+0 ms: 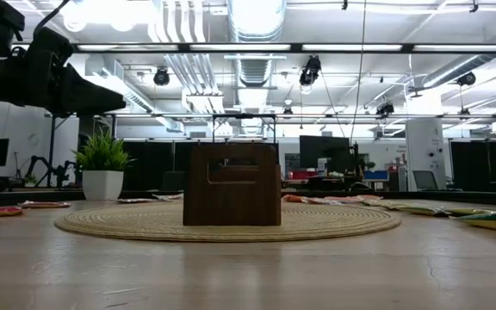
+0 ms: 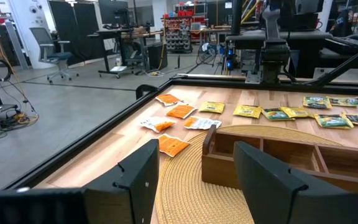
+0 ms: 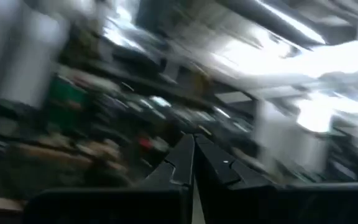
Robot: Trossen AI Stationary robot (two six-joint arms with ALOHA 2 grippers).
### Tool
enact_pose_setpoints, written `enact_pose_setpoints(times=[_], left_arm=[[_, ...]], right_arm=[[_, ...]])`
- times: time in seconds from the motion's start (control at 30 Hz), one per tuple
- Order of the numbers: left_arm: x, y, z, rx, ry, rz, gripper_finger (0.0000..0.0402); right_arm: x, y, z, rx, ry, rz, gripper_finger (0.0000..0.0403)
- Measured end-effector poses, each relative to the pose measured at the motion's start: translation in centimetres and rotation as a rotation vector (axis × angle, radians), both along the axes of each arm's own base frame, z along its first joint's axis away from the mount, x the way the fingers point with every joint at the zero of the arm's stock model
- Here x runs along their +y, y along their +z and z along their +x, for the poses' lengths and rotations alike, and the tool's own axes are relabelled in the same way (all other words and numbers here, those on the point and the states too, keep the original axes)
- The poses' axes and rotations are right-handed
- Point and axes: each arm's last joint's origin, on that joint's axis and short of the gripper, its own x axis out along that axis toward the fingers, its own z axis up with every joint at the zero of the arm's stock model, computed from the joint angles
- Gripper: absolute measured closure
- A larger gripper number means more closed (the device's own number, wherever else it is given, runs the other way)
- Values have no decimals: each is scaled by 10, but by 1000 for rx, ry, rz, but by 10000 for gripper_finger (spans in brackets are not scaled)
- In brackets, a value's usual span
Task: Pick & Place Tea
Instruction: Put the white tea bag into the bottom section of the wooden organizer
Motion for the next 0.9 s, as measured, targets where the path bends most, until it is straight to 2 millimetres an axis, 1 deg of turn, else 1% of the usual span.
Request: enact_pose_setpoints(times=[0.07, 0.13, 0.23, 0.3, 0.37, 0.5, 0.6, 0.77, 0.9], left_arm=[[0, 0, 0, 0, 0, 0, 199], [0, 0, 0, 0, 0, 0, 199], [0, 0, 0, 0, 0, 0, 199], [0, 0, 0, 0, 0, 0, 199], [0, 0, 0, 0, 0, 0, 199], [0, 0, 0, -1, 0, 0, 199], [0, 0, 0, 0, 0, 0, 199], [0, 0, 0, 0, 0, 0, 199], [0, 0, 0, 0, 0, 0, 199]], right_arm=[[-3, 8, 8, 58, -134, 48, 394], [-6, 12, 16, 149, -279, 80, 394], [-9, 10, 29, 295, -446, 88, 394], [-10, 11, 35, 344, -517, 89, 394], [-10, 12, 41, 377, -548, 86, 394], [-9, 8, 53, 426, -551, 83, 394], [-11, 6, 58, 440, -568, 83, 394], [-24, 0, 64, 451, -631, 143, 394], [-41, -10, 66, 517, -624, 183, 394]])
